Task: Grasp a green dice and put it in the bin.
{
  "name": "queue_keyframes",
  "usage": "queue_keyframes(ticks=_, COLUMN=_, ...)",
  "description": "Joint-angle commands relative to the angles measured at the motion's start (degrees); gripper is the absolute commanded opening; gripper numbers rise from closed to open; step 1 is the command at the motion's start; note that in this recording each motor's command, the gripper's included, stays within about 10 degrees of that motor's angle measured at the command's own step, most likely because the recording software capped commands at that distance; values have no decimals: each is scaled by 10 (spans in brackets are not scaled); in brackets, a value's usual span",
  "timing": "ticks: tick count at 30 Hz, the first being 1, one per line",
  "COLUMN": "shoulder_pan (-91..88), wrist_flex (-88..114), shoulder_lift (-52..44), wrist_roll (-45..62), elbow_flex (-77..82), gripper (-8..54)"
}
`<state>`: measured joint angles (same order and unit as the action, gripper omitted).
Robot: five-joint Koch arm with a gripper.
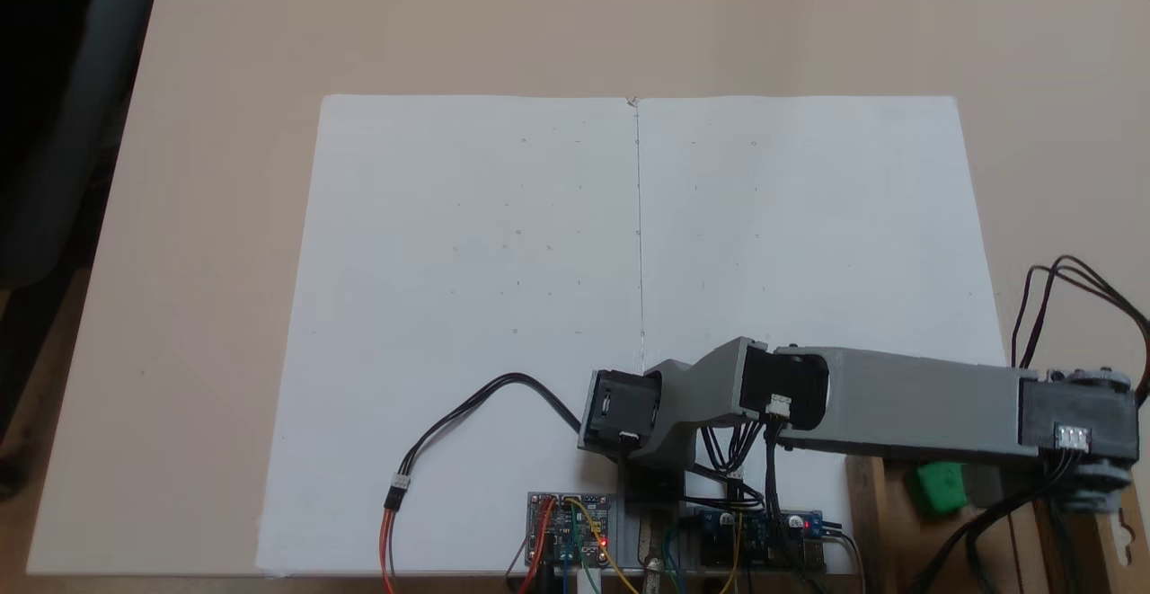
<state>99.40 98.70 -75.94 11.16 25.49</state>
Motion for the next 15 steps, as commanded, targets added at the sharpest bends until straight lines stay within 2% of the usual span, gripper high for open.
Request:
queue_keyframes(ticks=1, shoulder_pan=-22, wrist_flex=-1, shoulder_lift=-46, wrist_roll=-55, elbow_flex=-17, gripper=439)
queue_keyframes(ticks=10, shoulder_pan=-209, wrist_flex=-6, shoulder_lift=-134, wrist_roll=-122, elbow_flex=-17, gripper=440)
queue_keyframes(ticks=15, shoulder_pan=-379, wrist_flex=-18, shoulder_lift=-154, wrist_roll=-141, elbow_flex=-17, gripper=442)
